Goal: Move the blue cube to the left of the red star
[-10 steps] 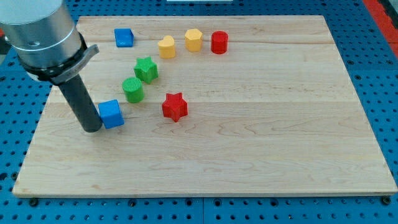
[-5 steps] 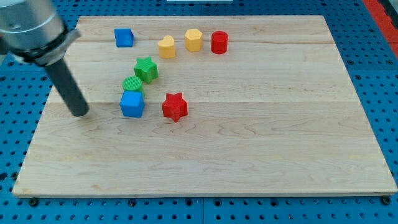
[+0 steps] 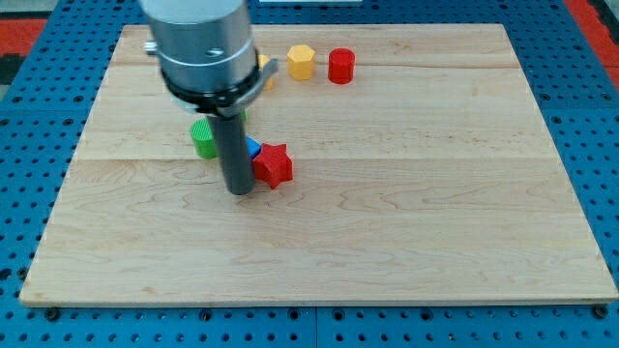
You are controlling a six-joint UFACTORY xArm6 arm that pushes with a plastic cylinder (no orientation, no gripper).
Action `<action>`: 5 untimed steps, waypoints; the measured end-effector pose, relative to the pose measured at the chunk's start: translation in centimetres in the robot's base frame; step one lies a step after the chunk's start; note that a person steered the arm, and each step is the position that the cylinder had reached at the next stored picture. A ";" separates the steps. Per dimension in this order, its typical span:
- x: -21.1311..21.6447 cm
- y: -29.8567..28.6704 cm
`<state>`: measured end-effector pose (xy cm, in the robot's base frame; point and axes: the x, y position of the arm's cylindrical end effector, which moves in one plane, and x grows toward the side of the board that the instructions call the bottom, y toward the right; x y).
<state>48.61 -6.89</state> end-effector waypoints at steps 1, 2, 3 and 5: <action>0.0 1.8; 0.0 2.7; 2.9 3.5; -1.0 -21.0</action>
